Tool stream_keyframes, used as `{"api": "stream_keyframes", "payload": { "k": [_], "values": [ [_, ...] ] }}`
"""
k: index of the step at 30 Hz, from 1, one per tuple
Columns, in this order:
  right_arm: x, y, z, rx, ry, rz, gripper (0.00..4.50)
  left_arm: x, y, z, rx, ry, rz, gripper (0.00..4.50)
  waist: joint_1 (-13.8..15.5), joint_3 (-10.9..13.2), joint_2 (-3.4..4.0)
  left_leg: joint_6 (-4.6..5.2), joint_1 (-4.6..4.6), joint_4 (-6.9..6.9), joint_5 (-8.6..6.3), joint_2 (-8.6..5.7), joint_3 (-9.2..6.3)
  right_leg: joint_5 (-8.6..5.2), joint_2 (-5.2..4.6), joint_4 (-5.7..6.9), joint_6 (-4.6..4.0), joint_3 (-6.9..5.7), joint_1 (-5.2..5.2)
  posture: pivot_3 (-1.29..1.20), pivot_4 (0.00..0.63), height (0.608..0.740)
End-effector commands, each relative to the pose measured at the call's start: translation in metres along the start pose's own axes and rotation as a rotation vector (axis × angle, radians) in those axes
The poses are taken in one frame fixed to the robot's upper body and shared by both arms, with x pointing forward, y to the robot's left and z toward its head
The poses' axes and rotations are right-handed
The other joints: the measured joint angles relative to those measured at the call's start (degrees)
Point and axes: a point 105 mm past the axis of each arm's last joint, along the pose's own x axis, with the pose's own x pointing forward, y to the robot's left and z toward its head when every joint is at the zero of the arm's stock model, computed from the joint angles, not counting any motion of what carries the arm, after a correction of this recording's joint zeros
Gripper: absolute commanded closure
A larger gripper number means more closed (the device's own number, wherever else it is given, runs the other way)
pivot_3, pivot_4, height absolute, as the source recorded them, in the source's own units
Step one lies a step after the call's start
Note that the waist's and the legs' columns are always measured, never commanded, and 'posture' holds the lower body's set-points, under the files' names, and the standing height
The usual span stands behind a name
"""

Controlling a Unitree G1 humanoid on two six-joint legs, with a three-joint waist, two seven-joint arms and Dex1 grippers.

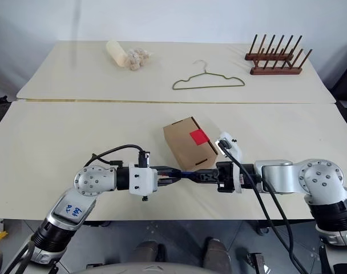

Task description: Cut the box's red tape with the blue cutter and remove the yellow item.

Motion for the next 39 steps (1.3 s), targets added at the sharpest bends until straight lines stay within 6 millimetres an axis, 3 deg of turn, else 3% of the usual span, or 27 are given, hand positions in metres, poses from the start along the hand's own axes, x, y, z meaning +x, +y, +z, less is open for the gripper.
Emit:
{"api": "stream_keyframes", "payload": {
  "k": [1,2,7,10,14,19,21,24,26,30,34,39],
  "values": [
    [-0.004,0.000,0.006,-0.016,-0.021,-0.002,4.39,-0.001,-0.002,0.013,0.032,-0.048,-0.016,4.05,0.0,0.0,0.00,0.00,0.00,0.00,0.00,0.00,0.00,0.00,0.00,0.00,0.00,0.00,0.00,0.00,0.150,0.740],
    [-0.005,0.001,0.005,-0.017,-0.020,0.001,4.39,-0.002,-0.002,0.014,0.020,-0.060,-0.018,4.05,0.0,0.0,0.00,0.00,0.00,0.00,0.00,0.00,0.00,0.00,0.00,0.00,0.00,0.00,0.00,0.00,0.150,0.740],
    [-0.027,0.007,0.001,-0.040,0.004,0.034,4.39,-0.021,0.008,0.024,-0.127,-0.145,0.036,2.39,0.1,0.0,-0.01,0.01,-0.05,0.01,-0.01,0.01,-0.02,0.00,0.00,-0.01,0.00,-0.01,-0.02,0.00,0.150,0.740],
    [-0.052,0.016,-0.006,-0.047,0.030,0.067,4.39,-0.047,-0.007,0.022,-0.319,-0.126,-0.082,1.48,0.0,0.0,0.00,0.02,-0.08,0.01,-0.01,0.02,-0.02,0.00,0.00,-0.02,0.00,-0.02,-0.03,0.00,0.150,0.740],
    [-0.092,0.031,-0.011,-0.024,0.066,0.090,4.39,-0.074,0.025,0.017,-0.409,-0.124,0.073,1.44,0.3,0.1,0.03,0.03,-0.07,0.07,-0.02,0.02,-0.01,0.00,0.00,0.00,0.00,0.00,-0.02,0.00,0.150,0.740],
    [-0.136,0.017,-0.015,-0.043,0.083,-0.133,4.39,-0.088,0.047,-0.008,-0.483,-0.082,0.175,1.44,1.1,0.1,0.01,0.08,-0.01,0.23,-0.04,0.01,0.04,0.06,0.01,0.03,0.02,0.06,0.07,0.00,0.150,0.740],
    [-0.154,0.004,-0.005,-0.101,0.038,-0.258,4.39,-0.079,0.056,-0.016,-0.496,-0.076,0.178,1.83,1.4,0.1,0.00,0.09,0.00,0.23,-0.05,0.00,0.13,0.07,0.01,0.03,0.03,0.13,0.04,0.00,0.150,0.740],
    [-0.167,-0.001,0.024,-0.238,-0.090,-0.306,4.39,-0.057,0.070,-0.020,-0.492,-0.074,0.144,2.60,1.6,0.1,-0.01,0.14,-0.03,0.26,-0.03,-0.05,0.15,0.13,0.01,0.00,0.12,0.20,0.04,0.00,0.150,0.740],
    [-0.168,-0.003,0.043,-0.322,-0.179,-0.319,4.39,-0.046,0.081,-0.020,-0.475,-0.081,0.146,3.28,1.3,0.1,-0.02,0.15,-0.02,0.24,-0.02,-0.07,0.23,0.19,0.01,-0.03,0.16,0.29,0.00,0.00,0.150,0.740],
    [-0.152,0.001,0.080,-0.480,-0.269,-0.358,4.39,-0.007,0.106,-0.012,-0.455,-0.099,0.102,4.48,0.8,0.1,-0.08,0.12,-0.03,0.22,0.00,-0.05,0.25,0.20,0.04,-0.03,0.17,0.27,-0.04,0.00,0.150,0.740],
    [-0.135,0.007,0.104,-0.503,-0.322,-0.372,4.39,0.014,0.115,-0.016,-0.443,-0.055,0.081,4.50,0.0,0.1,-0.09,0.12,-0.06,0.12,0.00,-0.06,0.26,0.21,0.04,-0.08,0.18,0.24,-0.09,0.00,0.150,0.740],
    [-0.105,0.010,0.105,-0.511,-0.219,-0.434,4.39,0.032,0.113,-0.022,-0.433,0.013,0.033,4.50,-0.2,0.1,-0.08,0.12,-0.16,0.07,0.00,-0.05,0.25,0.21,0.04,-0.10,0.18,0.13,-0.18,0.00,0.150,0.740]
  ]
}}
